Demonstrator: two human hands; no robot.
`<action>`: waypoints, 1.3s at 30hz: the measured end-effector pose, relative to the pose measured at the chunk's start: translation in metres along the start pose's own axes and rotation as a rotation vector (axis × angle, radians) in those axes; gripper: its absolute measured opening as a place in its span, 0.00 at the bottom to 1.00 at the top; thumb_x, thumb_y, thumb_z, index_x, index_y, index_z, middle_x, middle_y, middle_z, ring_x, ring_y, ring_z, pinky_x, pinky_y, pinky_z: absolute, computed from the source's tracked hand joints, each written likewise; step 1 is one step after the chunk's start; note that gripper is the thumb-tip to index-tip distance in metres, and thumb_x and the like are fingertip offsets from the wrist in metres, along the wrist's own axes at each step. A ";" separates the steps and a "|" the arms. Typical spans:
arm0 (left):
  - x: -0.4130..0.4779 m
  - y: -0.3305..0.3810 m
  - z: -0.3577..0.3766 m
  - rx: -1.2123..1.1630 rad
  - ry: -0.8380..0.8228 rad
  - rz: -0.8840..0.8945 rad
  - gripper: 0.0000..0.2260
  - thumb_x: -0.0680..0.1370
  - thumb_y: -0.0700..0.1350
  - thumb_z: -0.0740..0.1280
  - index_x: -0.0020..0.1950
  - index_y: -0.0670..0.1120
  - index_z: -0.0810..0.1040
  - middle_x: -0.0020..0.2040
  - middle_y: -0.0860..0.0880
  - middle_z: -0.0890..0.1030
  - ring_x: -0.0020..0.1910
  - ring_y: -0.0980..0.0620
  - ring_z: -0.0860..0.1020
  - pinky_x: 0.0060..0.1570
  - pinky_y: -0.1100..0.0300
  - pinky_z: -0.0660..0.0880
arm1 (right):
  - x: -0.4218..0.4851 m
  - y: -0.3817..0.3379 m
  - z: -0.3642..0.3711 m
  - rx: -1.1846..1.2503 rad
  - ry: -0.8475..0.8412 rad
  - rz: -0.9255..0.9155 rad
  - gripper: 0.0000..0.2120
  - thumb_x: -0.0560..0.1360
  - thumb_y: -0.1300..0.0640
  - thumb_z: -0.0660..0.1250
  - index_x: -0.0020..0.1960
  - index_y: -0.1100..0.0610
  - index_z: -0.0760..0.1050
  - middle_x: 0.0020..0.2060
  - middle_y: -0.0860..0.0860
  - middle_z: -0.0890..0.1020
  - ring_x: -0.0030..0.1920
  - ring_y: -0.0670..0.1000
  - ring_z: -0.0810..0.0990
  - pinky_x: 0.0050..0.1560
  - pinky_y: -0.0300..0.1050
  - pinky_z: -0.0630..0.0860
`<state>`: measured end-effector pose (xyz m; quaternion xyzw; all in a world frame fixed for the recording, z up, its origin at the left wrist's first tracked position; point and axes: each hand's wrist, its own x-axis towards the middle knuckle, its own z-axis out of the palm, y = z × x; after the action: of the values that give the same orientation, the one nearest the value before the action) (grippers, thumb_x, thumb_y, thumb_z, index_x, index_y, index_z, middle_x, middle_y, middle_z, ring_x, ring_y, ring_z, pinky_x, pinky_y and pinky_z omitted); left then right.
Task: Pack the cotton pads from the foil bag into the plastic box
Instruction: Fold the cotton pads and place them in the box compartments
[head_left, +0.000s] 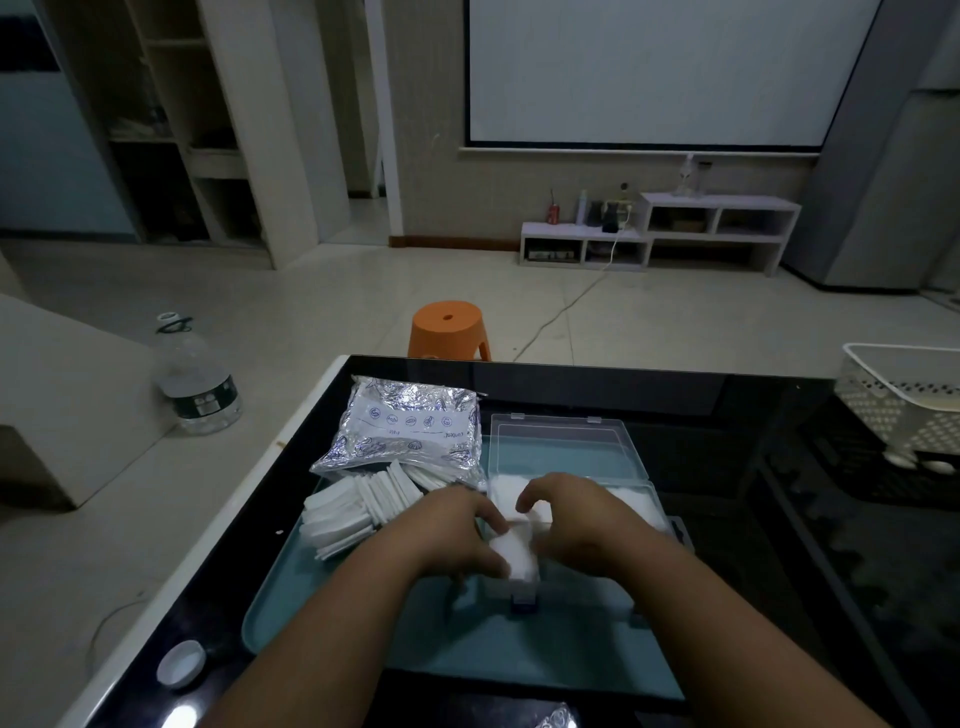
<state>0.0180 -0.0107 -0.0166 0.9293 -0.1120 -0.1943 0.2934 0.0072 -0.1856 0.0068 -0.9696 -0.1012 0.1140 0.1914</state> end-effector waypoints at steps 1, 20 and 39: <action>-0.001 0.000 -0.001 -0.014 -0.008 -0.001 0.22 0.66 0.48 0.79 0.59 0.53 0.80 0.45 0.52 0.80 0.36 0.53 0.82 0.42 0.57 0.82 | 0.000 -0.001 -0.002 0.005 0.007 0.002 0.18 0.74 0.58 0.70 0.63 0.49 0.77 0.63 0.48 0.78 0.61 0.50 0.77 0.61 0.44 0.74; -0.003 -0.001 0.006 0.018 0.054 -0.011 0.21 0.65 0.52 0.79 0.56 0.56 0.81 0.44 0.53 0.81 0.39 0.54 0.80 0.46 0.60 0.79 | -0.001 -0.003 0.013 0.023 -0.132 0.089 0.19 0.71 0.52 0.75 0.61 0.53 0.79 0.55 0.52 0.82 0.54 0.52 0.79 0.57 0.46 0.77; -0.018 -0.012 -0.022 -0.060 0.340 -0.026 0.08 0.70 0.49 0.74 0.46 0.57 0.79 0.46 0.54 0.81 0.44 0.55 0.79 0.45 0.60 0.75 | -0.002 -0.014 -0.004 0.162 0.074 0.065 0.16 0.75 0.60 0.61 0.59 0.51 0.79 0.54 0.49 0.81 0.52 0.50 0.79 0.55 0.45 0.77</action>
<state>0.0119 0.0161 -0.0021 0.9410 -0.0430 -0.0412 0.3332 0.0045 -0.1749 0.0163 -0.9572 -0.0530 0.0920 0.2691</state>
